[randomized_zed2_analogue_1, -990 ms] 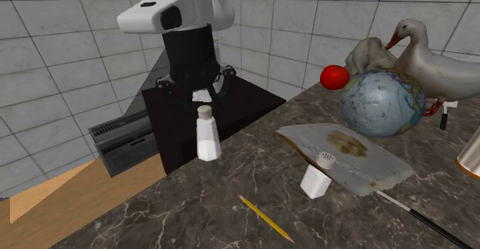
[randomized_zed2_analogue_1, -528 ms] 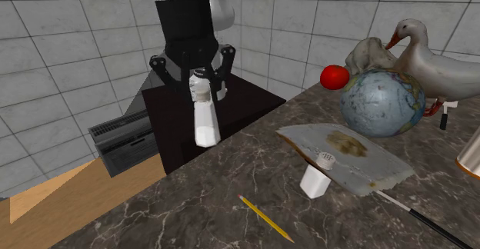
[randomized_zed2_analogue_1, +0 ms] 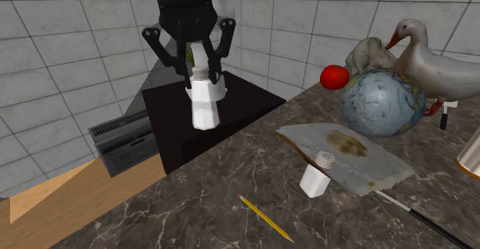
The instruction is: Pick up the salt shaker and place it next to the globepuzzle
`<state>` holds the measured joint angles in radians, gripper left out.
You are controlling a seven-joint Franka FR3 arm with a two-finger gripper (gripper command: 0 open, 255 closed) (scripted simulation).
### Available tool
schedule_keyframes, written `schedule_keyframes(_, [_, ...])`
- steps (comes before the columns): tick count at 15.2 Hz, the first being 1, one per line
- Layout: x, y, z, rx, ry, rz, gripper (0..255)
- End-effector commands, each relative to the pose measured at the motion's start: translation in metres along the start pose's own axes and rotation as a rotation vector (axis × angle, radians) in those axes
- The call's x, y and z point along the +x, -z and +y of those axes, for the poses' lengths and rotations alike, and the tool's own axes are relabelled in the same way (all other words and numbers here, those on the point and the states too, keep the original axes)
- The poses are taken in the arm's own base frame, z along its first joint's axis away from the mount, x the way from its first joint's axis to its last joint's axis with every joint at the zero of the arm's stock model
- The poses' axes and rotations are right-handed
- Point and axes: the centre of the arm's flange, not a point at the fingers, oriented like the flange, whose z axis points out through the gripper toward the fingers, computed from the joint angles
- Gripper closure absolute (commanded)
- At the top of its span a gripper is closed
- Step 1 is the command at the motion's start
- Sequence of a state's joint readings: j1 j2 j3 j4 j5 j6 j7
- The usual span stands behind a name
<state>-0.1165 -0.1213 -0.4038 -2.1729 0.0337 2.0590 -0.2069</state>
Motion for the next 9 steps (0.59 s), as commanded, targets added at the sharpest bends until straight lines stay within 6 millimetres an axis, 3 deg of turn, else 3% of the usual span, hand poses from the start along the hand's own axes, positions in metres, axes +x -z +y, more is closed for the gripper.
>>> schedule_keyframes(1, [0.000, 0.010, -0.001, 0.000, 0.000, 0.000, 255])
schedule_keyframes(9, [0.000, 0.052, -0.004, 0.000, 0.000, 0.000, 255])
